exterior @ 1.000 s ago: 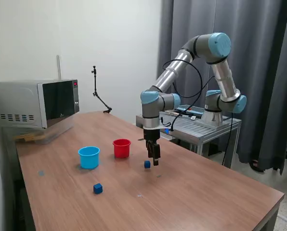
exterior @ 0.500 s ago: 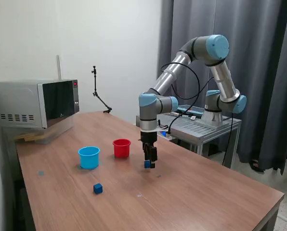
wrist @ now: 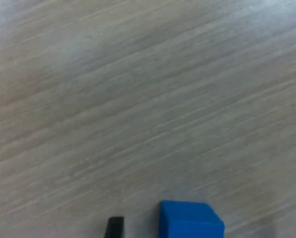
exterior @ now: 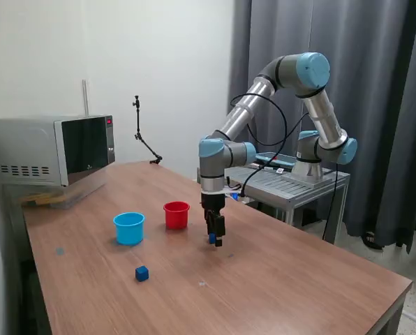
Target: Place red objects in the red bin, and blue objects in the blue bin.
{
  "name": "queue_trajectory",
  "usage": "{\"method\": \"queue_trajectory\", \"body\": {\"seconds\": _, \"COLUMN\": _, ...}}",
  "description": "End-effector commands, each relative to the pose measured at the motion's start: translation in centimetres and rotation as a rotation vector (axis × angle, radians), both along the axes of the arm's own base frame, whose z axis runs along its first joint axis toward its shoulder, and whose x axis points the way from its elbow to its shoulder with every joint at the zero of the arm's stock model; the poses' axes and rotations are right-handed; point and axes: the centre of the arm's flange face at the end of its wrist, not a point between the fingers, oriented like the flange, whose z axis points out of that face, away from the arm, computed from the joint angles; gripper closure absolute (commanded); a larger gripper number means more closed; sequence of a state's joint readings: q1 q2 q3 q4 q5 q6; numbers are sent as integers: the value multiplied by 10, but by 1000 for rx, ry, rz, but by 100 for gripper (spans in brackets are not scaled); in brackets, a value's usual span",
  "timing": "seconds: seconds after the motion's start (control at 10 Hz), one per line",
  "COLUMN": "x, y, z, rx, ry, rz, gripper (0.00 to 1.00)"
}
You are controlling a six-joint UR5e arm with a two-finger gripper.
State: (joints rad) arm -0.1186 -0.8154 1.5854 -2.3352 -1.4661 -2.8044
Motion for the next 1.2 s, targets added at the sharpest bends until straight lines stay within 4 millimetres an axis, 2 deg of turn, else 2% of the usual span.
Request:
{"method": "queue_trajectory", "body": {"seconds": 0.0, "x": 1, "y": 2, "z": -3, "rx": 18, "ry": -7, "rz": 7, "gripper": 0}}
{"method": "queue_trajectory", "body": {"seconds": 0.1, "x": 1, "y": 3, "z": -3, "rx": 20, "ry": -7, "rz": 7, "gripper": 0}}
{"method": "queue_trajectory", "body": {"seconds": 0.2, "x": 0, "y": 3, "z": -3, "rx": 27, "ry": -6, "rz": 7, "gripper": 100}}
{"method": "queue_trajectory", "body": {"seconds": 1.1, "x": -12, "y": 8, "z": 10, "rx": 42, "ry": 22, "rz": 24, "gripper": 100}}
